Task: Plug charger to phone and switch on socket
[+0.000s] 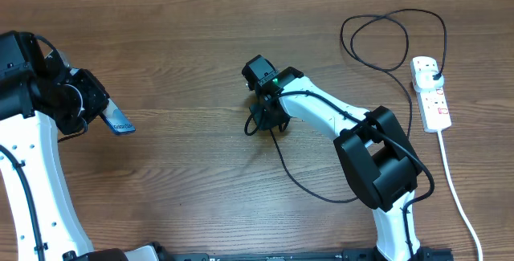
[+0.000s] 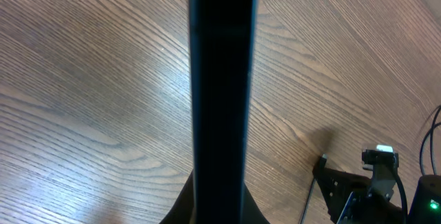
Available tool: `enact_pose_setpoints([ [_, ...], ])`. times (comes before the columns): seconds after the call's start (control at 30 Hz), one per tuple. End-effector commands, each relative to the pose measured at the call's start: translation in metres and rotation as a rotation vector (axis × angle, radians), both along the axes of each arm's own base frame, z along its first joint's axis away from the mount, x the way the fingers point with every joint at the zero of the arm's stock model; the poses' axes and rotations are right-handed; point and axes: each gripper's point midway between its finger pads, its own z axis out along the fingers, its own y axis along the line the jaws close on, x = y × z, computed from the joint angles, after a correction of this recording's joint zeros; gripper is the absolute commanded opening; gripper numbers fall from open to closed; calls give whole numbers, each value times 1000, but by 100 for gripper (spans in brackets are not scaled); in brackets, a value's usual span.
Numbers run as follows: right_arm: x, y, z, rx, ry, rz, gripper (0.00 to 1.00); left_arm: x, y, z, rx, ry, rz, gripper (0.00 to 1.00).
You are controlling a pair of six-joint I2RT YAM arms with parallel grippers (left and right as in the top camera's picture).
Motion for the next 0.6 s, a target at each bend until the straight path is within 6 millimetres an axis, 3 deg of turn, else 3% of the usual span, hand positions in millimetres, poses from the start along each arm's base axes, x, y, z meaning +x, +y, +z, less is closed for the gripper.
enact_pose_setpoints([
  [0.0, -5, -10, -16, -32, 25, -8, 17, 3, -4, 8, 7, -33, -26, 4],
  [0.1, -4, -9, -16, -27, 21, -8, 16, 3, -4, 8, 7, -33, -26, 4],
  [0.2, -4, -9, -16, -26, 22, -8, 4, 3, -5, 8, 5, -35, -35, 4],
  [0.3, -4, -11, -11, -19, 31, -16, 4, 9, -21, 14, -39, -91, -157, 4],
  [0.37, -3, -2, 6, 100, 66, -18, 4, 13, -36, 21, -82, -151, -259, 4],
  [0.47, -6, 19, 54, 410, 139, 51, 4, 17, -57, 35, -155, -246, -379, 4],
  [0.57, -5, 13, 100, 622, 167, 70, 4, 19, -78, 55, -257, -360, -485, 4],
])
